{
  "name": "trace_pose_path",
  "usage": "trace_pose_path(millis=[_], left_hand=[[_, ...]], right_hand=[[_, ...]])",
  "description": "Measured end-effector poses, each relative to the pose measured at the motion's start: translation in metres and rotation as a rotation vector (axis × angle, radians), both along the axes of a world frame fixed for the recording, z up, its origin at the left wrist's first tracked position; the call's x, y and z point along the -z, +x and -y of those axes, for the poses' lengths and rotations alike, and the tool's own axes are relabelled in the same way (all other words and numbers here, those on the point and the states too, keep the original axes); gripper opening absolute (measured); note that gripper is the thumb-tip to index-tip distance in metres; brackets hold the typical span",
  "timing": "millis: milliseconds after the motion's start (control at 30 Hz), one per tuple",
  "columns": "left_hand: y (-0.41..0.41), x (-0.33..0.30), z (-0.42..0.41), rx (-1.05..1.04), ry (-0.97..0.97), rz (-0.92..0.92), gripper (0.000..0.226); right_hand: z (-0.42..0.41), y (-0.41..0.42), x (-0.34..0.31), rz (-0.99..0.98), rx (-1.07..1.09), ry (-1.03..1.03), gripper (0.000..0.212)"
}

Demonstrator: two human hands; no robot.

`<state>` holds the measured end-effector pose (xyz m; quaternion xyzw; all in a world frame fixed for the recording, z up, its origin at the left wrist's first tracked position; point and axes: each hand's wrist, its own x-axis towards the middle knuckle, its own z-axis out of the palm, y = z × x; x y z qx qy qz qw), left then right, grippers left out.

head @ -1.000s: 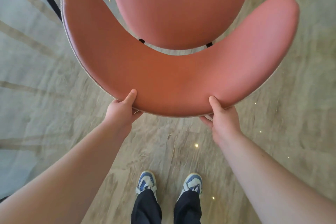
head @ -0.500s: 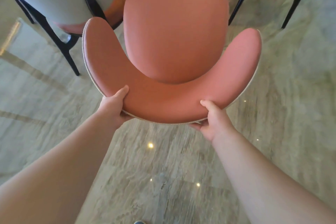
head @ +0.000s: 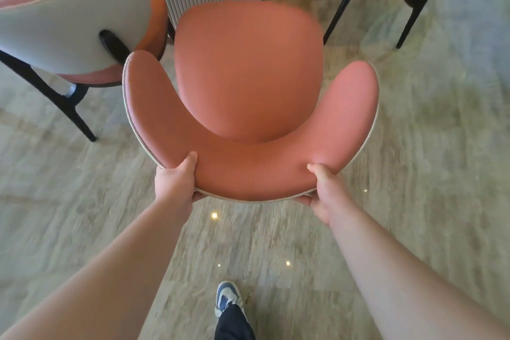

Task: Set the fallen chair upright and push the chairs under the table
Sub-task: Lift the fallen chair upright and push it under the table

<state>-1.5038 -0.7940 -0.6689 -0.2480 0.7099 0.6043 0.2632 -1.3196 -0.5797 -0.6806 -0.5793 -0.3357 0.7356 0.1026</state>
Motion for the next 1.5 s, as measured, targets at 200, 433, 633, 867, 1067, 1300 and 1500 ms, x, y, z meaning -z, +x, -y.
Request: trace_pose_path(millis=[200, 433, 633, 867, 1067, 1300, 1500], left_hand=[[-0.030, -0.014, -0.026, 0.000, -0.041, 0.030, 0.033], [-0.070, -0.026, -0.056, 0.000, -0.054, 0.066, 0.027], [-0.108, -0.046, -0.086, 0.018, -0.059, 0.123, 0.023], [-0.149, -0.058, -0.116, 0.019, -0.103, 0.180, 0.024], [-0.177, -0.057, -0.135, 0.012, -0.072, 0.209, 0.028], [-0.205, -0.058, -0.155, 0.022, -0.087, 0.236, 0.032], [-0.216, -0.057, -0.163, 0.027, -0.094, 0.233, 0.034]], right_hand=[[-0.023, -0.029, -0.012, 0.028, 0.014, 0.012, 0.040], [-0.052, -0.067, -0.027, 0.067, 0.001, -0.009, 0.031], [-0.081, -0.107, -0.053, 0.097, -0.013, -0.057, 0.022], [-0.115, -0.146, -0.077, 0.080, -0.032, -0.151, 0.018], [-0.138, -0.173, -0.078, 0.113, -0.040, -0.178, 0.013], [-0.158, -0.201, -0.084, 0.125, -0.032, -0.201, 0.018], [-0.166, -0.212, -0.086, 0.128, -0.035, -0.194, 0.023]])
